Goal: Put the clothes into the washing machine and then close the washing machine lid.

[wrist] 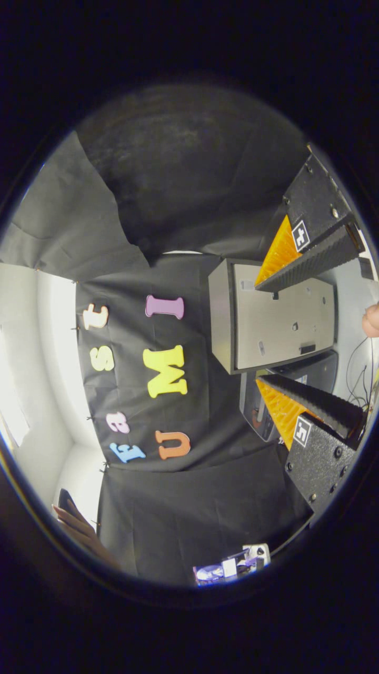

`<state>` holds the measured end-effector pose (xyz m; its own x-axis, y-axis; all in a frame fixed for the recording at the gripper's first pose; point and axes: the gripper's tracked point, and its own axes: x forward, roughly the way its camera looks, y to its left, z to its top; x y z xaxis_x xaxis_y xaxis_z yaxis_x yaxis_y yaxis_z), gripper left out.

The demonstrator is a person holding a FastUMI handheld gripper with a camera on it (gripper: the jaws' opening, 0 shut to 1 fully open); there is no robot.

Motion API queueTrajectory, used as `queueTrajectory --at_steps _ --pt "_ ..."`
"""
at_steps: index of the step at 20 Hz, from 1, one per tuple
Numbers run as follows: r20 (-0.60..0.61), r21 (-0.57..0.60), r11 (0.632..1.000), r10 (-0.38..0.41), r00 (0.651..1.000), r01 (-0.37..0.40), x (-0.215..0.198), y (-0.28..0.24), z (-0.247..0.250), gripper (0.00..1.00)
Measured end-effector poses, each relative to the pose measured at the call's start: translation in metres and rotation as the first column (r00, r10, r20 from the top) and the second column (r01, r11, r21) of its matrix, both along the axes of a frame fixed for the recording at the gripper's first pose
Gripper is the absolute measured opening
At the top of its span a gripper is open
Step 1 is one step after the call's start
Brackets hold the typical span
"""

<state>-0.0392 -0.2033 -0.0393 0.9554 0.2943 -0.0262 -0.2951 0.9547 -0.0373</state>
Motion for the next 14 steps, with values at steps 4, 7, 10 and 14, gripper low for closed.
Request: queueTrajectory --at_steps 4,7,10,14 --pt "-0.009 0.004 1.000 -0.003 1.000 0.003 -0.0010 0.0007 -0.0013 0.98" --pt "0.000 -0.011 1.000 -0.004 1.000 0.004 0.0006 -0.0003 -0.0006 0.98" --pt "-0.005 -0.014 1.000 -0.003 1.000 0.003 0.0023 -0.0006 -0.0014 0.98" --pt "-0.002 -0.010 1.000 -0.007 1.000 0.007 0.0031 -0.0007 -0.0005 0.98"
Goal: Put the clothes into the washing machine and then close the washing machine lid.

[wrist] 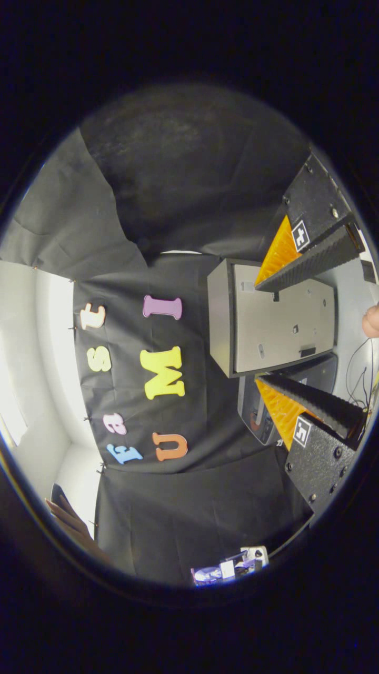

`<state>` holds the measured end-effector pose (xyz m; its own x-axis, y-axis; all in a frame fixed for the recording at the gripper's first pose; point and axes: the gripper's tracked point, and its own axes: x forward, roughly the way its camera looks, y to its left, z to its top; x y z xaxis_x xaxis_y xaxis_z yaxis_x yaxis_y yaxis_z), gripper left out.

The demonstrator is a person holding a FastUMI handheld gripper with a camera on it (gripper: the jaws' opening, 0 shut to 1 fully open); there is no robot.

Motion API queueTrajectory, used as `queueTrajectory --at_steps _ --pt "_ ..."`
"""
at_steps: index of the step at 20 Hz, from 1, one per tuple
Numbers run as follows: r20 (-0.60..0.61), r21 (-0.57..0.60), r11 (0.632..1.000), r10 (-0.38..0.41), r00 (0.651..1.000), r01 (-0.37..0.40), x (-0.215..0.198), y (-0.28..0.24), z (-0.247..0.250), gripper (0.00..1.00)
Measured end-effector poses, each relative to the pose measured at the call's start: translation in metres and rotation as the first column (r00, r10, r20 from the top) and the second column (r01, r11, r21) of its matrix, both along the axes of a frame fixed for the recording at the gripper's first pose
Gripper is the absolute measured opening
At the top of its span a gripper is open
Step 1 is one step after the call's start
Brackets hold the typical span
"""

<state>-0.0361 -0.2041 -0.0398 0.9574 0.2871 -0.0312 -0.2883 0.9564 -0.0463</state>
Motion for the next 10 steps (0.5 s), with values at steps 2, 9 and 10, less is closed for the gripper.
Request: queueTrajectory --at_steps 2,9,10 --pt "0.000 -0.005 1.000 -0.002 1.000 0.002 0.0015 -0.0013 -0.0006 0.98" --pt "-0.006 -0.006 1.000 -0.012 1.000 0.012 0.0020 -0.0035 -0.0015 0.98" --pt "-0.009 -0.007 1.000 -0.014 1.000 0.014 0.0015 -0.0041 -0.0028 0.98"
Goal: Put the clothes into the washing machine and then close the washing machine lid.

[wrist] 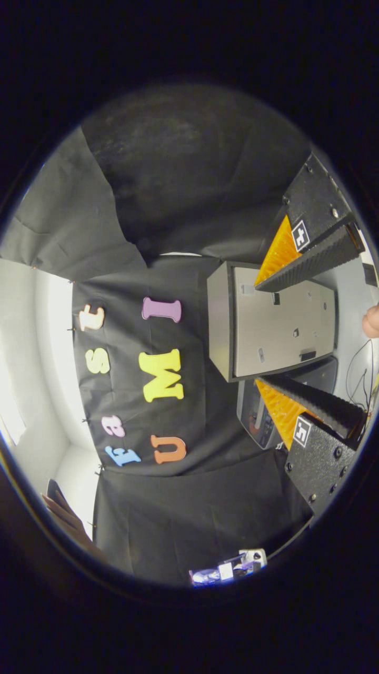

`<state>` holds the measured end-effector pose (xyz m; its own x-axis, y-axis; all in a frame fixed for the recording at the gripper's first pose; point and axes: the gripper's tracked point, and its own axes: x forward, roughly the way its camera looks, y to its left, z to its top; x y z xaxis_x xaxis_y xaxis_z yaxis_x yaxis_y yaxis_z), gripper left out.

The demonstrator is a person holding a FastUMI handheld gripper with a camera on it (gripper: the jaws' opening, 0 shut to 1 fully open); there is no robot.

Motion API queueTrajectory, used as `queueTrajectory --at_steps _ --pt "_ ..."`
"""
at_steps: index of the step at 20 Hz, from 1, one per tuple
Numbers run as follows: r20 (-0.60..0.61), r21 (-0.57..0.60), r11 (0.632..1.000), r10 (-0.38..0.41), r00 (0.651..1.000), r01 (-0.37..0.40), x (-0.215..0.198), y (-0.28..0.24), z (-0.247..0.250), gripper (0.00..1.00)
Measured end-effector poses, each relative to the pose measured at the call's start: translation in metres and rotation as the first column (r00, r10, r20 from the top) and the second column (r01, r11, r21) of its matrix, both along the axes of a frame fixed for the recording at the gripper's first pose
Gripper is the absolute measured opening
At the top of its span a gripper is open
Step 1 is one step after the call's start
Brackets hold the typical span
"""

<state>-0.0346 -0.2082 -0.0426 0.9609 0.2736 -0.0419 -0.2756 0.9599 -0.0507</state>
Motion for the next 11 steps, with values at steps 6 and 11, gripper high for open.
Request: queueTrajectory --at_steps 6,11 --pt "0.007 0.000 1.000 -0.009 1.000 0.009 0.0025 -0.0015 0.0011 0.98" --pt "0.001 0.004 1.000 -0.008 1.000 0.008 0.0001 0.0001 0.0022 0.98"
